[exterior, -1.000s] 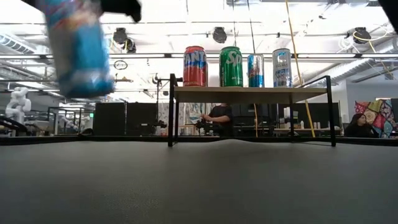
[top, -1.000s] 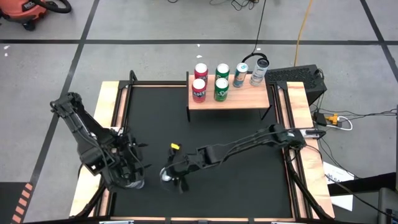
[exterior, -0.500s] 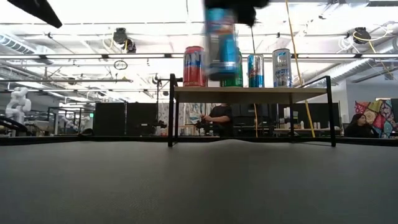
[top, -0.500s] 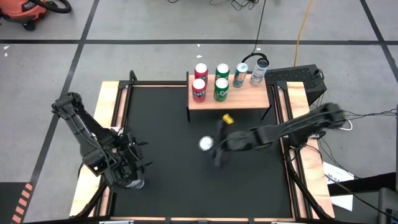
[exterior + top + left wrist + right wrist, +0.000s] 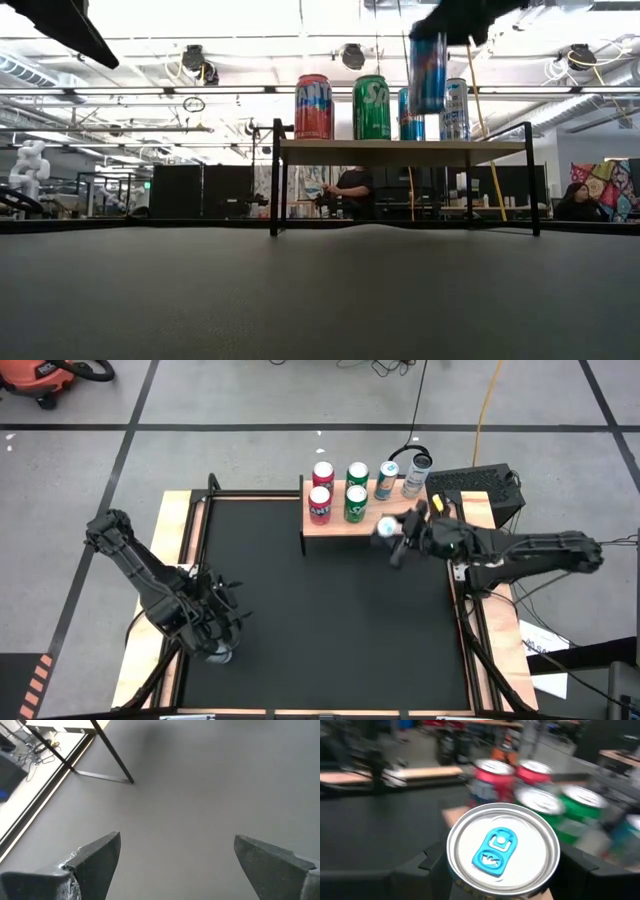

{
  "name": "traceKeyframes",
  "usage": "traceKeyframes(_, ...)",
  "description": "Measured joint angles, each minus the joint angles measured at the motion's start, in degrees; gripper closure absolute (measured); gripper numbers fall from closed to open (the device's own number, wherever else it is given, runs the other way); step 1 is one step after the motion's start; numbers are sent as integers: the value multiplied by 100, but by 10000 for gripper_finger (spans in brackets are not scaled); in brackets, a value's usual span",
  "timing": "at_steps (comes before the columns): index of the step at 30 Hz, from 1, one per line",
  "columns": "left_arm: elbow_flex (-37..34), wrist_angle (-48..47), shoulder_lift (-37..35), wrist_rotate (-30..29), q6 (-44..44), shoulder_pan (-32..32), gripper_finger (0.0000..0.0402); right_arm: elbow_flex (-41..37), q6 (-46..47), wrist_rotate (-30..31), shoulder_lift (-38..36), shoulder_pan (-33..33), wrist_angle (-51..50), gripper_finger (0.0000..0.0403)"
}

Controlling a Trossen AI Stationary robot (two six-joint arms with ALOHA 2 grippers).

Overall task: Place canned beverage on shelf
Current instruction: Put the blue soda can on the shelf aligned with the other blue soda can

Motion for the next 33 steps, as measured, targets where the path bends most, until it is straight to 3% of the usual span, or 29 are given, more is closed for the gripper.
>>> traceKeyframes(14,0,-13,-2,17,7,69,13,-5,-255,-2049,298,-2517,42,172)
traceKeyframes(19,0,-27,-2,54,7,69,13,-5,-134,-2445,547,-2850,204,166)
traceKeyframes(33,3,-50,-2,547,2,73,13,0,-152,-2364,480,-2961,451,100)
